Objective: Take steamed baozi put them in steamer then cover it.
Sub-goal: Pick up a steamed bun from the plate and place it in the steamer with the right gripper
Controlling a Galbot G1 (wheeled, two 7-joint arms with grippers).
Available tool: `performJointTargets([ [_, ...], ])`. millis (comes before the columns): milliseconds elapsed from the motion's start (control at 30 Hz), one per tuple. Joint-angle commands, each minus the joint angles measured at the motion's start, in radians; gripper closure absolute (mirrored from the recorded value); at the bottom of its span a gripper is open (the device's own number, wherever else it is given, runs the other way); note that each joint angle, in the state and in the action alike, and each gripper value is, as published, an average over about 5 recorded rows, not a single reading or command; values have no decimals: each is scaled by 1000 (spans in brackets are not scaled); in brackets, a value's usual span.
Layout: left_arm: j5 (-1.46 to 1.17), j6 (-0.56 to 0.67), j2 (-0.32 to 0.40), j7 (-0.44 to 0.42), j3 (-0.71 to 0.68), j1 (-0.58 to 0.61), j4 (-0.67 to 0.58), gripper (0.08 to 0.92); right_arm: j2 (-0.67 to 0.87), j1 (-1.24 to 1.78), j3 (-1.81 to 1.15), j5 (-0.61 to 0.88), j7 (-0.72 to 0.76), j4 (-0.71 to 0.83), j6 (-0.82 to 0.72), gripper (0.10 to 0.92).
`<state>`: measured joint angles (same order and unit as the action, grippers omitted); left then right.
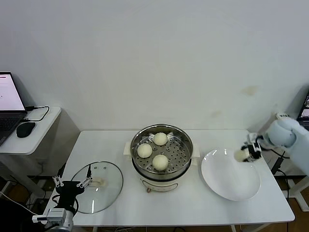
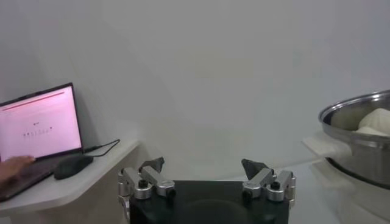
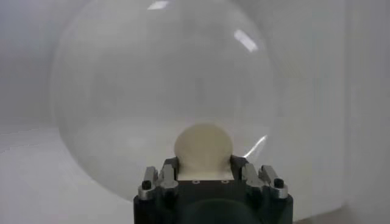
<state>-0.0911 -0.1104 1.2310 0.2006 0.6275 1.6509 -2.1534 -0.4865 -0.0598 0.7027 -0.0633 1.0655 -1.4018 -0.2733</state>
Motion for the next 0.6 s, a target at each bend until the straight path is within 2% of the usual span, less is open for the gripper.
performJointTargets([
  [33, 0, 0, -1, 0, -3, -8, 6, 177, -82, -646, 484, 439, -72, -229, -200, 475],
  [167, 0, 1, 0, 0, -5, -10, 4, 177, -188, -701, 537, 559, -136, -270, -280, 474],
  [333, -3, 4, -4, 0, 2, -7, 5, 177, -296, -651, 547, 641, -226, -306, -386, 474],
  [600, -5, 5, 8, 1, 12, -5, -4, 177, -384, -527, 555, 627, -308, -257, -452, 471],
])
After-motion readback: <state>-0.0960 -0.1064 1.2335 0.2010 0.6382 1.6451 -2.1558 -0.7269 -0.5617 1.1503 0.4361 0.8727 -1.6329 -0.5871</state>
